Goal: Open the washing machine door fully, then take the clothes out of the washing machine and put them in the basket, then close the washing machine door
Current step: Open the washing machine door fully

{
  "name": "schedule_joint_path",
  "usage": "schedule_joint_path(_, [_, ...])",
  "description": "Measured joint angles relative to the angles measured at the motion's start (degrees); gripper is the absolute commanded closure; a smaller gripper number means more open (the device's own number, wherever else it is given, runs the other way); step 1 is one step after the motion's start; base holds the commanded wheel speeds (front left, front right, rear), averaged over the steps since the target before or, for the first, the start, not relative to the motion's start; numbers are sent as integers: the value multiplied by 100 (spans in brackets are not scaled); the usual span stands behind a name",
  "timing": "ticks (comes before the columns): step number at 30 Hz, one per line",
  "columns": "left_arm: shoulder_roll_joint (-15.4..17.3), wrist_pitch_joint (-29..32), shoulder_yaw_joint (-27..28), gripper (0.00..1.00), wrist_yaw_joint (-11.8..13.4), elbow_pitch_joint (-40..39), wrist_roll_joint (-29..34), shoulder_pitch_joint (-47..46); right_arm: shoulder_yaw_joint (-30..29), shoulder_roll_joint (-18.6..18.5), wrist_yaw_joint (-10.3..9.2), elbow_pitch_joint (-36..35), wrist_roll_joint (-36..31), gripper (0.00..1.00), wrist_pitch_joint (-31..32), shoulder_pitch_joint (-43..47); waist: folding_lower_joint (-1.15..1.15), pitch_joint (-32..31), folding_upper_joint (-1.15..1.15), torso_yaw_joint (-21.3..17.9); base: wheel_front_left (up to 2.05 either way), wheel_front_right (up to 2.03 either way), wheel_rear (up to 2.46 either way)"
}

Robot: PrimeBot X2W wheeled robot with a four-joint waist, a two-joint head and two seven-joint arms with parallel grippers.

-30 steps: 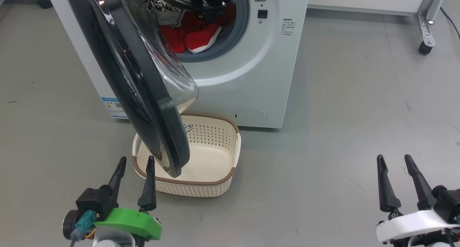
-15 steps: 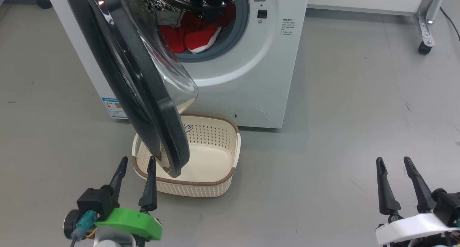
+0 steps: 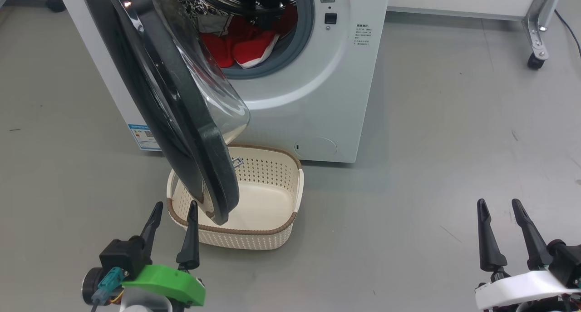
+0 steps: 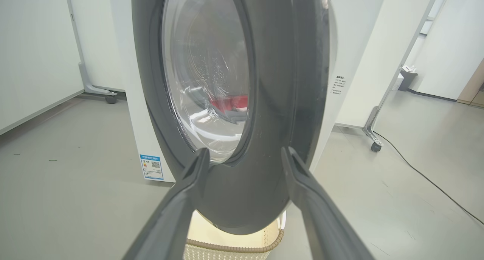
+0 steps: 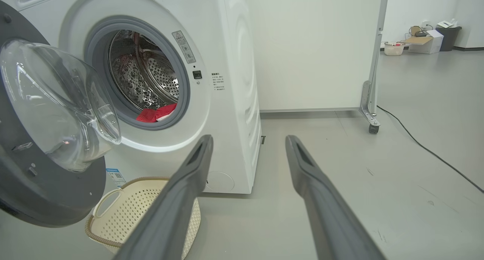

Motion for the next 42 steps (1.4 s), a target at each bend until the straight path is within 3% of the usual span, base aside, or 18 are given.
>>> schedule_joint_path(4, [0, 0, -1, 0, 0, 1, 0, 0, -25, 29, 23, 2, -45, 0, 0, 7, 0, 1, 0, 1, 0, 0, 0])
schedule_joint_path(5, [0, 0, -2, 55, 0, 2, 0, 0, -32, 42, 47, 2, -46, 0, 0, 7, 0, 2, 0, 1, 0, 0, 0])
schedule_joint_path(6, [0, 0, -1, 100, 0, 1, 9, 0, -37, 52, 54, 2, -57, 0, 0, 8, 0, 3, 0, 1, 0, 0, 0])
schedule_joint_path(20, [-1, 0, 212, 100, -52, -370, 111, -83, -127, 168, 151, 20, -222, 0, 0, 8, 0, -4, 0, 4, 0, 0, 0])
schedule_joint_path(42, [74, -33, 419, 100, -207, -1566, 516, -1700, -160, 345, 257, 147, -366, 0, -1, 7, 0, -97, 0, -92, 0, 0, 0])
